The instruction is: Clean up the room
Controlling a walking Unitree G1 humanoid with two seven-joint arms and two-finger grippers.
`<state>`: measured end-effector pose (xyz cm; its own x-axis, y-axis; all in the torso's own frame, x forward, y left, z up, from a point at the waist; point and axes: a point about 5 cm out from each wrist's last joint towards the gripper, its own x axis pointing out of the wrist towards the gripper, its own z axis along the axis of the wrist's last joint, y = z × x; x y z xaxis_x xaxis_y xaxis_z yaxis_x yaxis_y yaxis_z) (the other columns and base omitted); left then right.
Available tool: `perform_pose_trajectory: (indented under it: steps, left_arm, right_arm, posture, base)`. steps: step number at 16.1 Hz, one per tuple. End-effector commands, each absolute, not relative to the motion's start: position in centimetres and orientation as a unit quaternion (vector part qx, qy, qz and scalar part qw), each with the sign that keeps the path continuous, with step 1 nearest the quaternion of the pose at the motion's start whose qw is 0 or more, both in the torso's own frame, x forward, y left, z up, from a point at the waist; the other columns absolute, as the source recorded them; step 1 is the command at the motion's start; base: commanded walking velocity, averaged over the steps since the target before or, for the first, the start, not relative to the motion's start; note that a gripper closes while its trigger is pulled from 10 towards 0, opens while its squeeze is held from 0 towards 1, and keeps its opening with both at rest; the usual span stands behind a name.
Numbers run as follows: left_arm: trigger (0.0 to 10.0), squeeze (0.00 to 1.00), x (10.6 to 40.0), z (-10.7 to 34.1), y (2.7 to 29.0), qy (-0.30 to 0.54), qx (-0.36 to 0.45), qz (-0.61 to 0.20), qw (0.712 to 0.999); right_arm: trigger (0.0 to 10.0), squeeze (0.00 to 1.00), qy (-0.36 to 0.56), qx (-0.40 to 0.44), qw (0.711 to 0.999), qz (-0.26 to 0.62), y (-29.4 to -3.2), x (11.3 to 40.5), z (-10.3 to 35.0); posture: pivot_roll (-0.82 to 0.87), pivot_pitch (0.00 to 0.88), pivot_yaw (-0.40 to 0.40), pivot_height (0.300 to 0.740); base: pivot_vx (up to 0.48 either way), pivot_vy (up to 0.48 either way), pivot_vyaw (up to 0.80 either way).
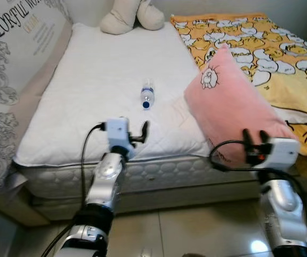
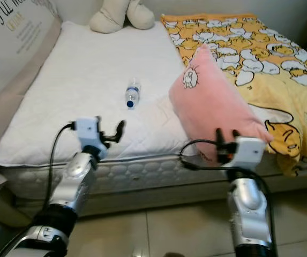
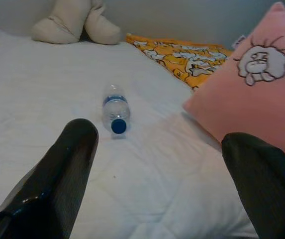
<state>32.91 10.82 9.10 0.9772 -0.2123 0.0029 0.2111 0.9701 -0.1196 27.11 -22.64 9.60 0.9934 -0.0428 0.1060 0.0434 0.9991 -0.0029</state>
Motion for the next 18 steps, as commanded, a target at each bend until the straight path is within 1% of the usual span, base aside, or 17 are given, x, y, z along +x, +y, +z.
perform_pose_trajectory:
  steps: [1,4,8,10,12,14,15,16,18]
  left_arm:
    - [10.0,0.0,33.1,9.0,11.8,0.01,-0.061,-0.092,0.994]
    - [10.0,0.0,33.2,8.7,11.7,0.028,-0.103,-0.084,0.991]
    - [10.0,0.0,33.4,8.7,12.0,0.028,-0.09,-0.067,0.993]
    - [10.0,0.0,33.6,9.0,12.1,0.022,-0.095,-0.06,0.993]
    - [10.0,0.0,33.7,9.1,12.0,0.022,-0.097,-0.061,0.993]
    - [10.0,0.0,33.7,9.1,12.0,0.022,-0.098,-0.063,0.993]
    - [10.0,0.0,33.8,9.0,12.1,0.025,-0.1,-0.062,0.993]
    - [10.0,0.0,33.8,9.1,12.2,0.025,-0.101,-0.062,0.993]
    - [10.0,0.0,33.9,9.3,12.1,0.024,-0.101,-0.064,0.993]
  right_arm:
    - [10.0,0.0,-0.057,-0.002,0.998,-0.006,-21.7,27.4,9.8]
    - [10.0,0.0,-0.052,-0.004,0.999,-0.004,-21.7,27.0,9.5]
    - [10.0,0.0,-0.052,-0.014,0.998,0.009,-21.3,27.0,9.5]
    - [10.0,0.0,-0.048,-0.025,0.998,0.031,-20.7,27.0,9.4]
    - [10.0,0.0,-0.032,-0.045,0.998,0.039,-21.0,27.5,8.7]
    - [10.0,0.0,-0.003,-0.085,0.996,0.024,-22.5,28.4,7.5]
    - [10.0,0.0,0.027,-0.13,0.991,0.001,-24.4,29.9,7.2]
    - [10.0,0.0,0.036,-0.149,0.988,-0.015,-25.3,30.3,7.3]
    - [10.0,0.0,0.053,-0.192,0.977,-0.074,-28.1,31.0,8.3]
  posture:
    - [-0.16,0.0,0.041,0.719]
    - [-0.17,0.0,0.046,0.719]
    - [-0.17,0.0,0.053,0.719]
    - [-0.17,0.0,0.053,0.719]
    - [-0.17,0.0,0.055,0.719]
    - [-0.16,0.0,0.069,0.719]
    - [-0.15,0.0,0.077,0.719]
    - [-0.15,0.0,0.078,0.719]
    - [-0.14,0.0,0.079,0.719]
  base:
    - [0.326,-0.349,0.0]
    - [0.309,-0.363,0.0]
    - [0.277,-0.377,0.0]
    - [0.0,0.0,0.0]
    - [0.0,0.0,0.0]
    - [0.0,0.0,0.0]
    - [0.0,0.0,0.0]
    - [0.0,0.0,0.0]
    - [0.0,0.0,0.0]
